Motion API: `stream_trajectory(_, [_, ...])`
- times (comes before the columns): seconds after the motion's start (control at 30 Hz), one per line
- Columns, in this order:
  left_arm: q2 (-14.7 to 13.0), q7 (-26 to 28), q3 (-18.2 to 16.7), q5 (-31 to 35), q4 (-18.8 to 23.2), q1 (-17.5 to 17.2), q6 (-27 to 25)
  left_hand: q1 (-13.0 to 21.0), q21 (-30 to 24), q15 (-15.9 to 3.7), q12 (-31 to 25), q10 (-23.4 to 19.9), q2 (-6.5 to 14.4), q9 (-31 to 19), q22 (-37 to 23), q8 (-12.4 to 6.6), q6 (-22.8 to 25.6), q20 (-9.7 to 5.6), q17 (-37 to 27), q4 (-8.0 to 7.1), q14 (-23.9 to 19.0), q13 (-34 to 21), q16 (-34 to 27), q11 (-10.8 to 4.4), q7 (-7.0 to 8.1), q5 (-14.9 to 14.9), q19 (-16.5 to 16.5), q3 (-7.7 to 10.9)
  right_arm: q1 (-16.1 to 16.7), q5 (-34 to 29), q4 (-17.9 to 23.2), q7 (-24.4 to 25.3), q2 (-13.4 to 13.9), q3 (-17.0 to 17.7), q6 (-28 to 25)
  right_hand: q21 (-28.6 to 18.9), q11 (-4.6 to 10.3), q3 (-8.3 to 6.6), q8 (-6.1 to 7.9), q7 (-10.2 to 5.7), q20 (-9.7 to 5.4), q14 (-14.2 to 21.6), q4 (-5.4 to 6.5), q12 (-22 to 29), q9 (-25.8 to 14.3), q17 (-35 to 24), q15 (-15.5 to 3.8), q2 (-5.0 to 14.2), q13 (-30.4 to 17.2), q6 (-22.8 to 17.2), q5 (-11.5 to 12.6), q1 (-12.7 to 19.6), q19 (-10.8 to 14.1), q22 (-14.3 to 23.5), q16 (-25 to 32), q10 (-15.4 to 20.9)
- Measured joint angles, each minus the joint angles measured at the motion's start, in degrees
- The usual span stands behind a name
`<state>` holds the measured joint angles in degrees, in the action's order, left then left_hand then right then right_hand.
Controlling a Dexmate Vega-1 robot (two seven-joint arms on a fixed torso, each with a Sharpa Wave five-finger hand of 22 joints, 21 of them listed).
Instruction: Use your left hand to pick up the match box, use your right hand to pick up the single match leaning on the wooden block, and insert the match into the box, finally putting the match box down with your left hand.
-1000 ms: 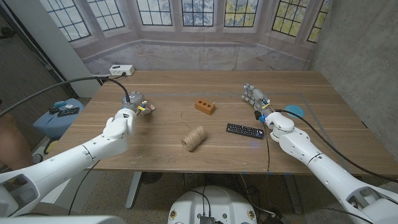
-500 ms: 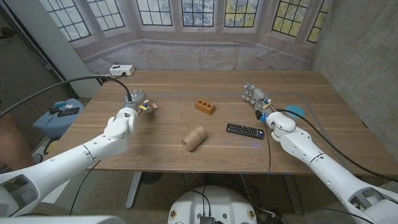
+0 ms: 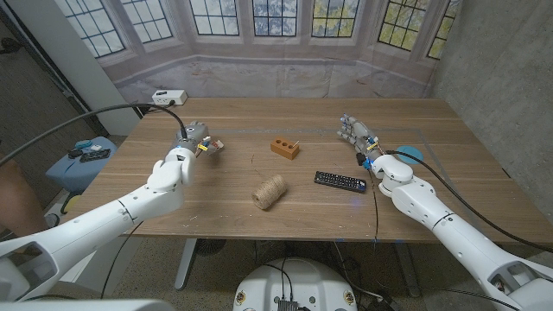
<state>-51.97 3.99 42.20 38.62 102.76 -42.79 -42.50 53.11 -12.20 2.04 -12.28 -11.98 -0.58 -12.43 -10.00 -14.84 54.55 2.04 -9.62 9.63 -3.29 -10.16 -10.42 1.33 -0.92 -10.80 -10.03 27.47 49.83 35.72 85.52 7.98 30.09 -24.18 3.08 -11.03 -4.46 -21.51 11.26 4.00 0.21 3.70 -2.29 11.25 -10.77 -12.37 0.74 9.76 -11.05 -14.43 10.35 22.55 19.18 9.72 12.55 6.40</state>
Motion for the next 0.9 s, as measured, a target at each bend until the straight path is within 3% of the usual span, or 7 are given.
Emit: stream_trajectory(0.9, [2.8, 0.4, -0.1, 0.5, 1.5, 0.4, 0.8, 0.3, 0.0, -0.3, 0.2, -0.2, -0.3, -0.6, 0.0, 0.11, 0.2, 0.31, 0.0, -0.23, -0.3, 0.0, 0.0, 0.21, 0.2, -0.2, -0.3, -0.23, 0.2, -1.2, 1.8, -0.4, 2.4, 0.7, -0.1, 0.0, 0.0, 0.0, 0.0, -0.01, -0.01, 0.0, 0.0, 0.0, 0.0, 0.0, 0.0, 0.25, 0.0, 0.0, 0.0, -0.2, 0.0, 0.0, 0.0, 0.0])
